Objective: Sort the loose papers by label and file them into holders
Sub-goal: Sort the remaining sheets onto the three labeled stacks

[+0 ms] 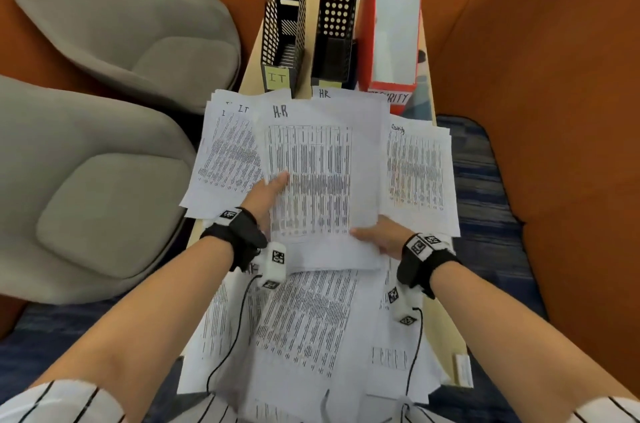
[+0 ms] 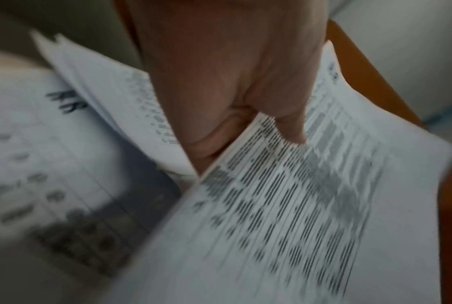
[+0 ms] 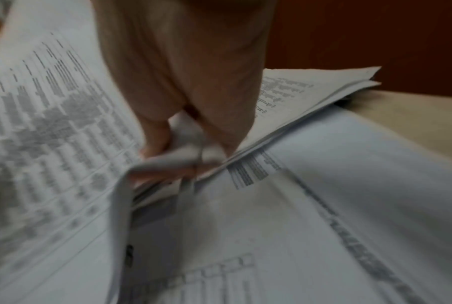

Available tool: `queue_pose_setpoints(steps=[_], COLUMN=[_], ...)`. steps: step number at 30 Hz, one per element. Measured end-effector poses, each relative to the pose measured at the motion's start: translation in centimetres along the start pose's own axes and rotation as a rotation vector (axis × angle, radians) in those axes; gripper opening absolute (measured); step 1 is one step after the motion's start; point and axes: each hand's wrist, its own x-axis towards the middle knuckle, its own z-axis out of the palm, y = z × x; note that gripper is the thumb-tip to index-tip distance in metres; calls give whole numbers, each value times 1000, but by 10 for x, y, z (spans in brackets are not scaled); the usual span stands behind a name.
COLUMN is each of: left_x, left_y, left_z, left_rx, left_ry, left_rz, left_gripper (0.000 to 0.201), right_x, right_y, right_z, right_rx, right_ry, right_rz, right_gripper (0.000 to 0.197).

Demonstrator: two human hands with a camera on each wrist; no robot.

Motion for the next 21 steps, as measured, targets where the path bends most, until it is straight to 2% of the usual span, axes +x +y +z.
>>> queue_pose_setpoints(steps=[1,2,4,5,6,8,10,11,12,13,15,16,17,18,19,20,21], left_x=[8,8,1,4,0,-3,-5,-5,-5,-4,-3,-3,-3,-5,-5,-5,-5], left_y=[-4,-7,-10,-19,-24,-43,-61,-69,-75,-79,-85,-88,-92,-95,-99,-102,-103], left_z=[-1,0,3,0,-1,-7,-11,-11,-11,-10,-8,-5,-2,2,5,8,10], left_rx=[22,118,534,784,963,1108,1156,1180,1199,1206,1192,1154,1110,1069,1022,973,916], left_ry=[-45,-67,-126,-122,-136,-179,-248,-251,-214,-150,-87,-98,-113,-115,-100,-83,-72], left_rz=[-9,-6,3,-2,-41,-109,-155,-134,-97,-42,27,26,23,36,45,60,80], left_gripper=[90,77,31,23,23,40,41,43,49,53,56,57,55,52,49,45,40], right_x=[7,15,26,29,35,45,53,54,62,67,79,77,71,64,58,50,43], right_y=[1,1,-13,-24,-34,-54,-73,-80,-81,-88,-104,-105,-103,-100,-97,-90,-82], right_z=[0,-2,-7,-10,-15,-25,-35,-35,-39,-40,-47,-46,-38,-28,-16,-5,7], right_rx=[-17,5,112,130,122,87,29,-177,-519,-642,-382,-292,-332,-377,-442,-489,-553], right_ry=[129,266,458,503,530,562,577,572,558,548,607,695,748,773,716,581,390], right_rz=[-16,-59,-122,-119,-99,-59,-22,2,-28,-38,-25,-44,-56,-157,-266,-345,-352], right_gripper=[51,50,51,52,53,52,44,39,36,35,42,54,65,66,58,48,44])
